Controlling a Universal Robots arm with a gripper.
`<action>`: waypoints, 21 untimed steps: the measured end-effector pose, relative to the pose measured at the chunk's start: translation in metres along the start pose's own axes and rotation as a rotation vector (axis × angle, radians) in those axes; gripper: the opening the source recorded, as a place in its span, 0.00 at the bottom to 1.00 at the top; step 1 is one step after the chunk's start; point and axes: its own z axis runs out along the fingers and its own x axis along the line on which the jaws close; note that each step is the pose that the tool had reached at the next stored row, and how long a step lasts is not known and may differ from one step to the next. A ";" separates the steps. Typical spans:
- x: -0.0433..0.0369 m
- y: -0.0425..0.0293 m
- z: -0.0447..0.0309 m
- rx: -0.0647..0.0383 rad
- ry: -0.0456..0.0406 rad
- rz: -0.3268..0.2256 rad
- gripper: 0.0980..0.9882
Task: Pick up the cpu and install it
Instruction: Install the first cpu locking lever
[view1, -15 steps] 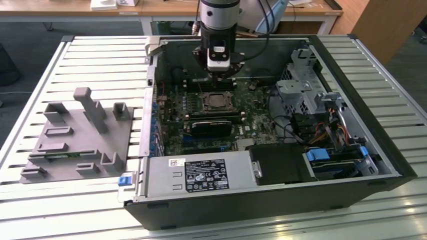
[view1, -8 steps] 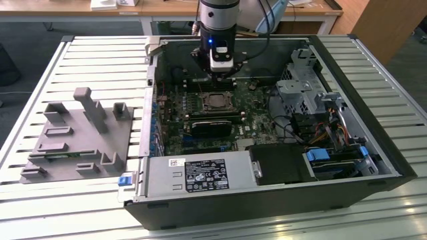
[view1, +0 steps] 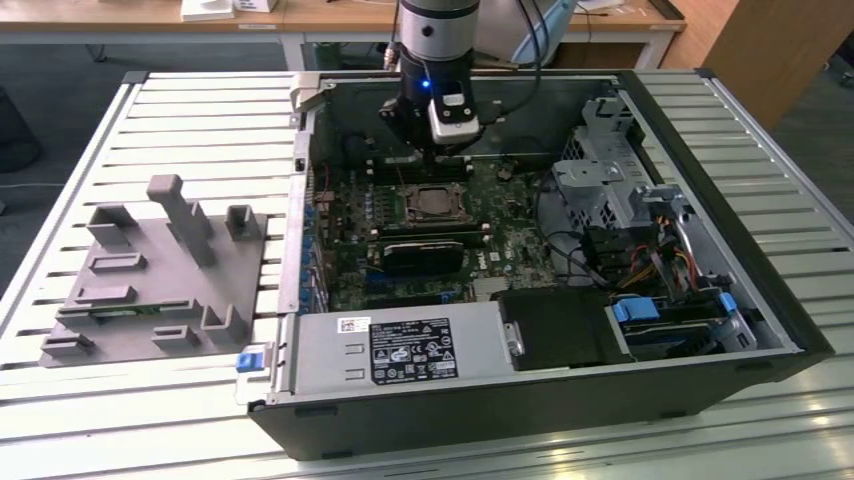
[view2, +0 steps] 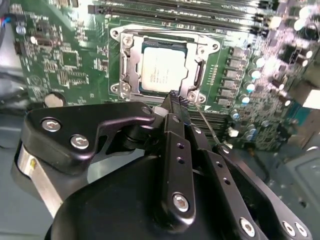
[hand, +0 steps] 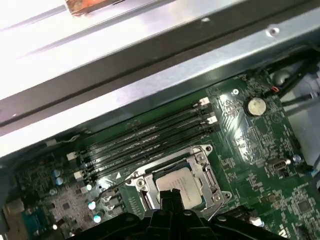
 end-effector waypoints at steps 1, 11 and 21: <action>0.0000 0.0000 0.0001 0.000 0.0008 -0.018 0.01; 0.0000 0.0000 0.0010 -0.001 0.0084 -0.199 0.01; 0.0009 -0.0005 0.0031 -0.002 0.0158 -0.372 0.01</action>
